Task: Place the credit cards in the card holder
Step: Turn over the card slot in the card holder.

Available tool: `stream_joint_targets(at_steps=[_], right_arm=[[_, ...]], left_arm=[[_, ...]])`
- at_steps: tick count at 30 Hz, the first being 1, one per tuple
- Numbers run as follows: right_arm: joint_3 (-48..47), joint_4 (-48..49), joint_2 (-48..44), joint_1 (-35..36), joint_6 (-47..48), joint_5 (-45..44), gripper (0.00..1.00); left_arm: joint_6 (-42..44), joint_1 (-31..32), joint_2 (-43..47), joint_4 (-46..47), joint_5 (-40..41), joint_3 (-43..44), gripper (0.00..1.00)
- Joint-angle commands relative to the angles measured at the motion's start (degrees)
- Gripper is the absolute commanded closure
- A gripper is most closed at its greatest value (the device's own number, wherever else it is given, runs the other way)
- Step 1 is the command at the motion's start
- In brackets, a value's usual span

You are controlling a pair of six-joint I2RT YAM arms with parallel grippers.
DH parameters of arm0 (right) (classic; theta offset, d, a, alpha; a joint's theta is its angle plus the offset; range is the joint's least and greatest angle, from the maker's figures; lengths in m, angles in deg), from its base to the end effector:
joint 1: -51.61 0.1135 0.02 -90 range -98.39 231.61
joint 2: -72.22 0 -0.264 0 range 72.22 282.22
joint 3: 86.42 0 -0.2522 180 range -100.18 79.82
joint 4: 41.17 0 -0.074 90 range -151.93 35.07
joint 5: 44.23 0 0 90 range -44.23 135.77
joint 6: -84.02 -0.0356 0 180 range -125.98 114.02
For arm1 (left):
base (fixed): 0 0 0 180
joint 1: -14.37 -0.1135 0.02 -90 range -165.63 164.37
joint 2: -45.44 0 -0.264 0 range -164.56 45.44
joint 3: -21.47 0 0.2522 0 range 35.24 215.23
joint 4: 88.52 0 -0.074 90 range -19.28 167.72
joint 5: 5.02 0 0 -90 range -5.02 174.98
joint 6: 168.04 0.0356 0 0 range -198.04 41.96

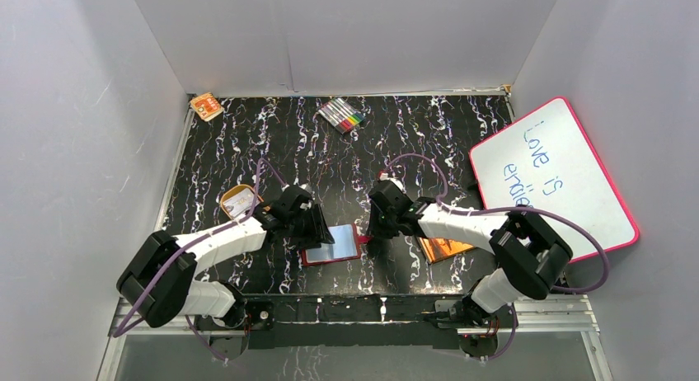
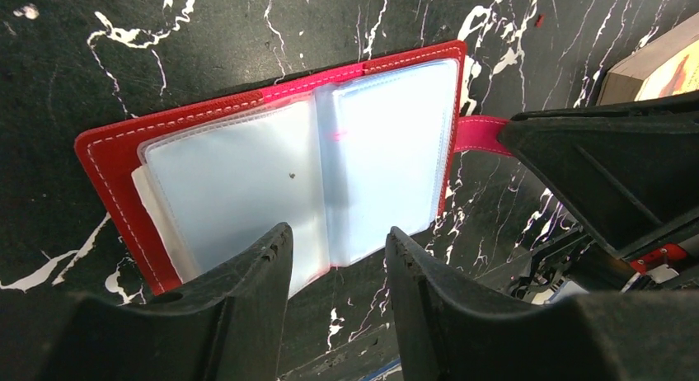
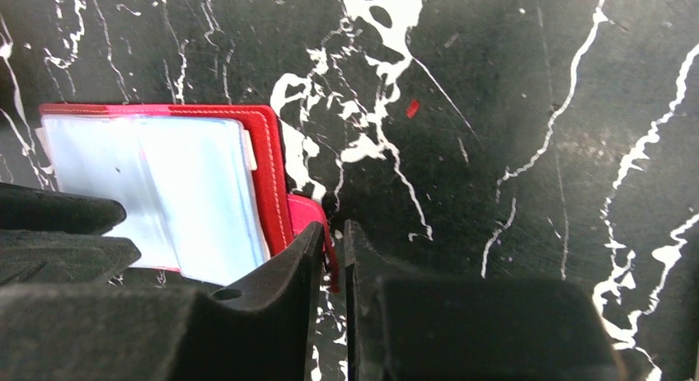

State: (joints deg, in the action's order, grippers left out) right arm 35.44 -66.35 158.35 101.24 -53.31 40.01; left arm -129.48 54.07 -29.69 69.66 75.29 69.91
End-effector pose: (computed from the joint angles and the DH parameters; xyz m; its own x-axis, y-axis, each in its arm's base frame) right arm 0.1909 0.2190 0.1710 -0.8801 0.0942 -0.4654 -0.1062 0.9162 0.3863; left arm 0.1884 -0.1642 0.1737 -0.9187 -0.2391 -0.3144 -0.0047 0.8025 -0.5966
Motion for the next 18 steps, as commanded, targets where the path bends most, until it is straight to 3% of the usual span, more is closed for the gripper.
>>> stream_joint_targets(at_steps=[1, 9, 12, 16, 18], right_arm=[[2.0, 0.8, -3.5, -0.4, -0.5, -2.0, 0.78], [4.3, 0.3, -6.6, -0.6, -1.1, -2.3, 0.78], [3.8, -0.8, -8.4, -0.5, -0.7, -1.8, 0.64], [2.5, -3.3, -12.7, -0.6, 0.2, -2.3, 0.38], [1.3, -5.2, -14.5, -0.5, 1.1, -2.8, 0.33]], left_arm=[[0.0, -0.1, -0.8, 0.6, -1.0, -0.6, 0.57], [0.3, -0.1, -0.1, -0.4, -0.3, -0.3, 0.58], [0.6, -0.1, 2.4, -3.9, 2.2, 2.0, 0.55], [1.5, -0.1, 7.2, -13.7, 8.6, 7.8, 0.48], [1.4, -0.2, 9.5, -19.6, 14.6, 11.3, 0.44]])
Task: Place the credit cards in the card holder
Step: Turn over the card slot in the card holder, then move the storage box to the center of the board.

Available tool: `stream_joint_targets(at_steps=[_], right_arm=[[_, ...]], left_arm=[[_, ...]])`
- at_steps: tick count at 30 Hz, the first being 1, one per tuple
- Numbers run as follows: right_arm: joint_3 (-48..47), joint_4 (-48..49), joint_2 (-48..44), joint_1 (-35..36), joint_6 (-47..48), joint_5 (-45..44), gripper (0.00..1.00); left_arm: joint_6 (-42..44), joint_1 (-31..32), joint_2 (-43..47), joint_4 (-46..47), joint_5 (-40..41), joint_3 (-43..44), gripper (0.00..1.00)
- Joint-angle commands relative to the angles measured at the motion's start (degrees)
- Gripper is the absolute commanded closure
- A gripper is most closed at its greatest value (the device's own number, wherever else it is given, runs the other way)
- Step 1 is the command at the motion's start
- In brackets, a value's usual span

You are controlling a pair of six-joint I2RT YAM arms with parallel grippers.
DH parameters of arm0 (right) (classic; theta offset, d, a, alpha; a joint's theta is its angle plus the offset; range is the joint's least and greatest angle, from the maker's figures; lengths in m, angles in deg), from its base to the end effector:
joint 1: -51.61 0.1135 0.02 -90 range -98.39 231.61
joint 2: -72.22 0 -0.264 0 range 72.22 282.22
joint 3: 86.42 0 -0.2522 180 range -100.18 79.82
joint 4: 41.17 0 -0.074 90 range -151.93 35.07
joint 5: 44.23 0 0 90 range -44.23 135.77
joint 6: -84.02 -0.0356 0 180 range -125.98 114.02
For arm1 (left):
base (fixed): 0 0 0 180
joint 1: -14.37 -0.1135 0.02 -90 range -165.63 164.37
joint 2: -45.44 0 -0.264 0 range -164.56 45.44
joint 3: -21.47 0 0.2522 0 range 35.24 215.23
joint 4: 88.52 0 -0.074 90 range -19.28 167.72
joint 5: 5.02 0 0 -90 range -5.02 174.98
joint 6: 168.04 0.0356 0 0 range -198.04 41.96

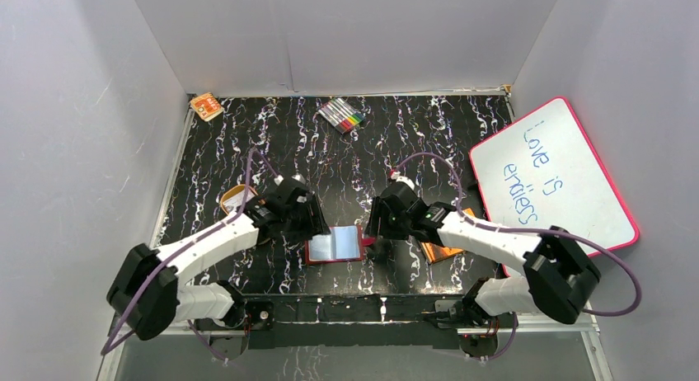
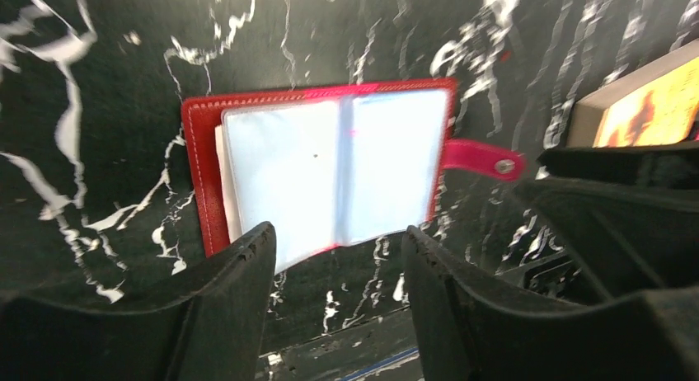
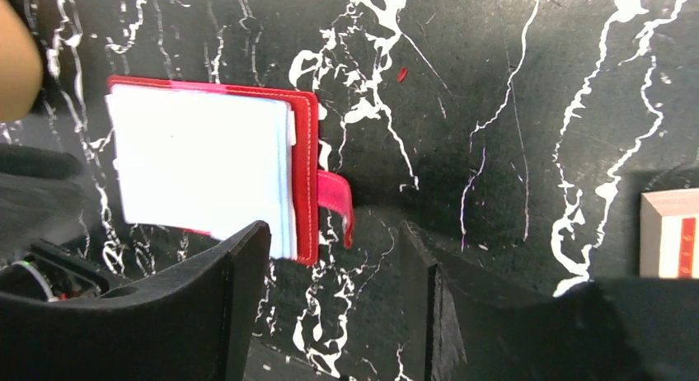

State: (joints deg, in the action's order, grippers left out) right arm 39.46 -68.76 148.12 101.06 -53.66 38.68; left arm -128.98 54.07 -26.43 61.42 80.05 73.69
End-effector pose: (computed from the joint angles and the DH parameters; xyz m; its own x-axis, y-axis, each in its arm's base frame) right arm 0.1731 0.1955 0.1930 -0.8511 0.1339 -0.5077 -0.1077 0.9019 0.4184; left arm 0.1874 -0.1596 0.1961 -0.8972 -0.2606 -0.3566 -0.0277 0.8390 -0.5434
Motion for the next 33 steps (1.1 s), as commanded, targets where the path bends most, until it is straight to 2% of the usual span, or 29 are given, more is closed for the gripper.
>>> stream_joint_targets(at_steps=[1, 6, 10, 14, 19, 33], right_arm=[[-3.5, -4.0, -4.9, -0.3, 2.1, -1.6, 0.32], [-5.3, -7.1, -8.1, -0.4, 4.5, -1.4, 0.31], [-5.2, -7.2, -10.5, -0.3, 6.2, -0.5, 0.31], [-5.8, -8.1, -11.5, -0.3, 8.2, 0.3, 0.31], [-5.9, -8.7, -13.2, -0.4, 9.8, 0.4, 0.31], [-3.3, -7.4, -20.6, -0.3, 9.4, 2.0, 0.31]], left_arm=[[0.3, -0.3, 7.3, -15.0, 13.3, 9.2, 0.42], [-5.0, -1.4, 14.1, -28.4, 28.6, 13.9, 0.25], [-7.4, -5.9, 17.0, -34.4, 33.2, 13.1, 0.19], [-7.7, -15.0, 18.1, -35.9, 31.1, 10.5, 0.21], [-8.7, -21.8, 16.2, -34.3, 29.4, 7.4, 0.25], [-9.9, -30.7, 4.4, -25.4, 28.7, 3.9, 0.37]])
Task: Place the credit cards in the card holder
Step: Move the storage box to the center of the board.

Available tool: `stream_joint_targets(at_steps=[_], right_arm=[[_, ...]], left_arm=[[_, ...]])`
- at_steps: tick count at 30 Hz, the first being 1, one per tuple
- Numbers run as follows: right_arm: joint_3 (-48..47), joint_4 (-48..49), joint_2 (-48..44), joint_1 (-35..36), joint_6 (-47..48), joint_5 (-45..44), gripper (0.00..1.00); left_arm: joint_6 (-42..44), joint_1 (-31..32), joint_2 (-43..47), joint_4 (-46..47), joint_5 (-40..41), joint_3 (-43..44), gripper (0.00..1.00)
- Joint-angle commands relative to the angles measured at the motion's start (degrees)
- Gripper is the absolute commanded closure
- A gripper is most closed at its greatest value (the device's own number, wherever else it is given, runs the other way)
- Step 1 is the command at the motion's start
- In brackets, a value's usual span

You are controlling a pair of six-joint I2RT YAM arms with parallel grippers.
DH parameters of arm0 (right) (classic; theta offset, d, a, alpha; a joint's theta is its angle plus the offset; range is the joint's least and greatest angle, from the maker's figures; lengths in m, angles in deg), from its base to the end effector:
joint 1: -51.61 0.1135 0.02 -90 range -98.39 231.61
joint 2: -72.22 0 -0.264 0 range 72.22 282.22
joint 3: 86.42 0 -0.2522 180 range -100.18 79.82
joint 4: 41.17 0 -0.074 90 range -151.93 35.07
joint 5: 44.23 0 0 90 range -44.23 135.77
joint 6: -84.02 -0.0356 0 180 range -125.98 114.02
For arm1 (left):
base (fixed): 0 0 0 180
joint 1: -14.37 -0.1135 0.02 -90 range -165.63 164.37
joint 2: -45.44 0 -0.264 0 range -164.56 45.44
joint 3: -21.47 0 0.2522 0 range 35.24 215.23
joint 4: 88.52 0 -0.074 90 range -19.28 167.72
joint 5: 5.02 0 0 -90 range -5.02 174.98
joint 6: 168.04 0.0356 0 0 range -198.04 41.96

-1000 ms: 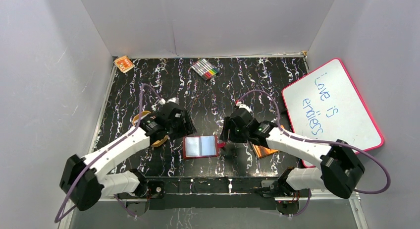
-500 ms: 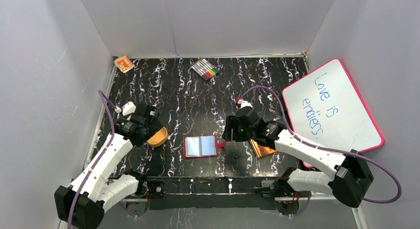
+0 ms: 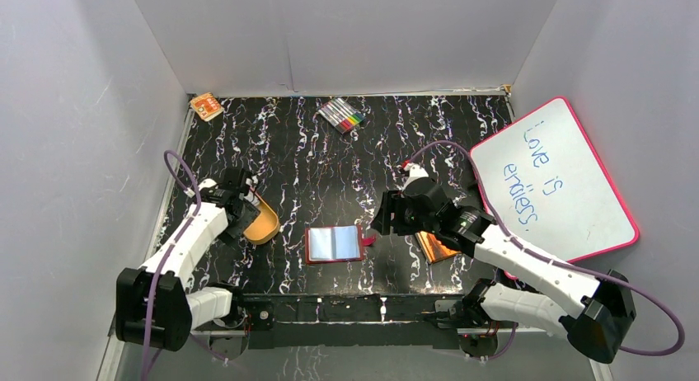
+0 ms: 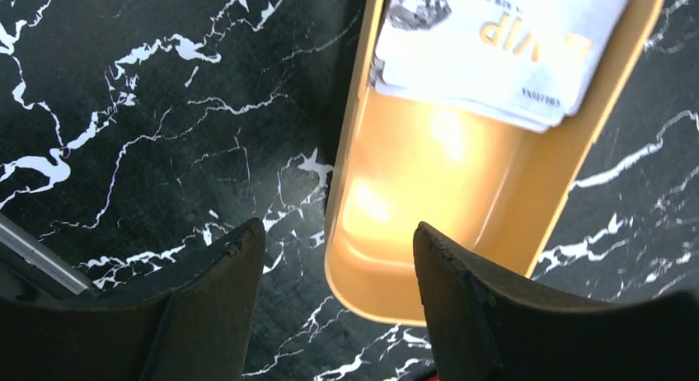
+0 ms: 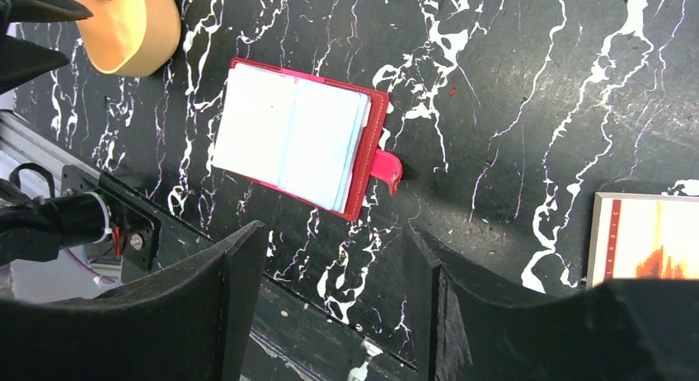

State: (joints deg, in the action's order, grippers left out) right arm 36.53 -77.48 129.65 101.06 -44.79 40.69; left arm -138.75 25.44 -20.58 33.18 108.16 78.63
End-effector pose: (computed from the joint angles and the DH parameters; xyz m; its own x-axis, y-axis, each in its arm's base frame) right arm 0.1440 0.1635 0.2689 -0.7481 0.0859 -0.6580 -0.3103 0.8312 0.4613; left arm 0.2022 -0.0253 0.2175 -0.4656 -0.7258 -0.5063 -0.7758 0.6101 -0.1611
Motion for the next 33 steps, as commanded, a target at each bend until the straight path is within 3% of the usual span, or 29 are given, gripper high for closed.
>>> stream_joint_targets(at_steps=[1, 18, 28, 33], right_arm=[[-0.6, 1.1, -2.5, -0.4, 0.7, -0.2, 0.31], [-4.3, -2.6, -4.0, -0.3, 2.5, -4.2, 0.32], [-4.2, -5.0, -5.3, -0.3, 3.1, -6.5, 0.32], [-3.7, -6.0, -6.5, -0.4, 3.3, -7.5, 0.32]], left_arm=[[0.1, -2.4, -2.2, 3.6, 0.1, -1.2, 0.39], [0.2, -2.8, -10.4, 11.6, -4.8, -0.1, 0.74], [-0.1, -2.0, -16.1, 14.9, -7.8, 5.2, 0.99], [-1.7, 1.9, -20.5, 15.5, -6.9, 11.0, 1.00]])
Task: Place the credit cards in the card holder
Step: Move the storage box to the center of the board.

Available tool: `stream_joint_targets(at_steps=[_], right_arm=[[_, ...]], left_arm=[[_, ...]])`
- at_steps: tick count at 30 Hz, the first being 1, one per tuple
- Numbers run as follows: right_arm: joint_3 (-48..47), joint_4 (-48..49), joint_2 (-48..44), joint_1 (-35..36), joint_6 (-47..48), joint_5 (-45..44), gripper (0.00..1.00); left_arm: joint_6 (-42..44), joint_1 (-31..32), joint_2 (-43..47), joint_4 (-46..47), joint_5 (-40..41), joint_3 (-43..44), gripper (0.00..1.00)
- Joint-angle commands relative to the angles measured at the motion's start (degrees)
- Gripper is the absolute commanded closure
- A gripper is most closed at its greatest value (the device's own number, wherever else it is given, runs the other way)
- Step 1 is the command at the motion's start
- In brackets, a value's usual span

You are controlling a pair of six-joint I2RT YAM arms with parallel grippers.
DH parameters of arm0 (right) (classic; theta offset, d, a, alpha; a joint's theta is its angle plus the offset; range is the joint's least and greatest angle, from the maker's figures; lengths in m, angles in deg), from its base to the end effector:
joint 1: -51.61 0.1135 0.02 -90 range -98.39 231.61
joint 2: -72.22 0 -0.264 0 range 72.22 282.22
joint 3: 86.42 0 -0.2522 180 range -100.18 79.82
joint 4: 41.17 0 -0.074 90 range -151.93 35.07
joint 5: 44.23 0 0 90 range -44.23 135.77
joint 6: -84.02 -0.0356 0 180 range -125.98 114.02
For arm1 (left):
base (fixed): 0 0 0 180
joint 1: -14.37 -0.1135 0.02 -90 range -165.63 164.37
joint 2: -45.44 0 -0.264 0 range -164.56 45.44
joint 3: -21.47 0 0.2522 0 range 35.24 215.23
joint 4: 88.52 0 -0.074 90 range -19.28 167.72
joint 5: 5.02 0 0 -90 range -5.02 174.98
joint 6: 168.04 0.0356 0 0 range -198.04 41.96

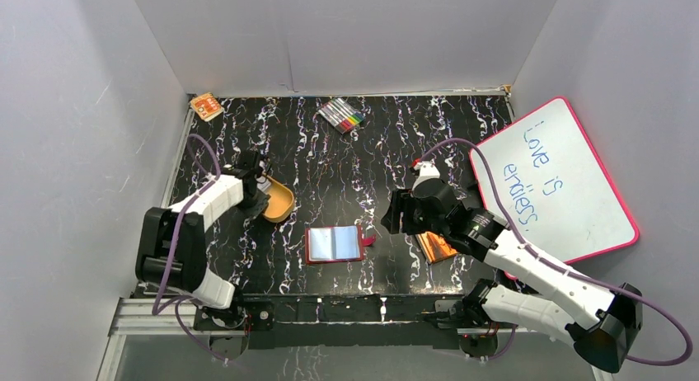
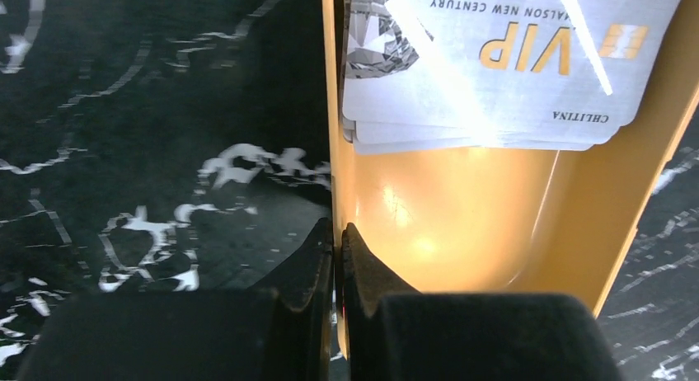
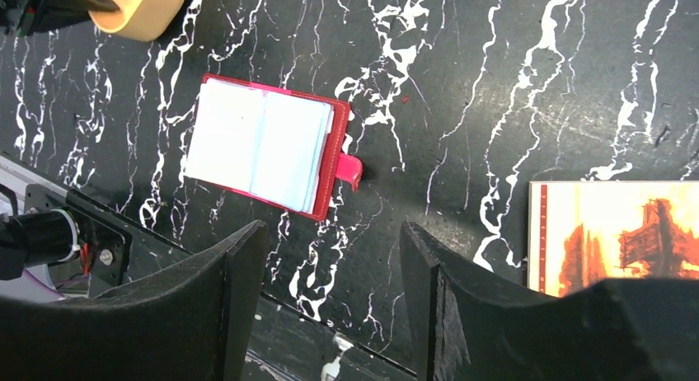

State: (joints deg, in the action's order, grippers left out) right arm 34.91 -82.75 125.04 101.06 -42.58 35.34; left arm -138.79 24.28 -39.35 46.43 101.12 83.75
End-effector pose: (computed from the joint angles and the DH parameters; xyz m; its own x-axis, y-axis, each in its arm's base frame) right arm 0.1348 0.1477 0.2859 -0.6934 0.0916 -0.7147 -0.2969 0.8675 0.3991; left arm 0.2680 -0.0368 0.1799 -0.4979 -0.7638 -0.4107 -0.7647 0.6101 -0.2075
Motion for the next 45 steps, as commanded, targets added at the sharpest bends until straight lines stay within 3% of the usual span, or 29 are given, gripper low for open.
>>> stream_joint_targets(at_steps=[1, 14, 23, 36, 42, 45], right_arm=[[-2.0, -1.0, -2.0, -0.4, 1.1, -2.2, 0.32], [-1.9, -4.7, -5.7, -0.4, 1.0, -4.1, 0.32], [-2.1, -6.0, -6.7, -0.4, 0.9, -5.2, 0.32], [-2.4, -7.9, -7.9, -0.4, -0.3, -6.0, 0.32], [-2.8, -8.0, -7.7, -0.3, -0.5, -6.0, 0.32], [-2.8, -8.0, -7.6, -0.4, -0.6, -5.9, 0.32]], left_arm=[[-2.0, 4.2, -2.9, 2.2, 0.4, 7.1, 1.00], [-9.2, 18.0, -20.2, 0.0, 4.1, 25.5, 1.00], [-18.4, 26.9, -30.7, -7.7, 6.3, 38.1, 1.00], [-29.4, 36.8, -37.3, -13.4, 6.6, 44.1, 1.00], [-31.1, 38.7, -37.1, -13.7, 4.9, 42.8, 0.92], [-31.1, 39.1, -36.6, -13.2, 4.2, 41.7, 0.83]])
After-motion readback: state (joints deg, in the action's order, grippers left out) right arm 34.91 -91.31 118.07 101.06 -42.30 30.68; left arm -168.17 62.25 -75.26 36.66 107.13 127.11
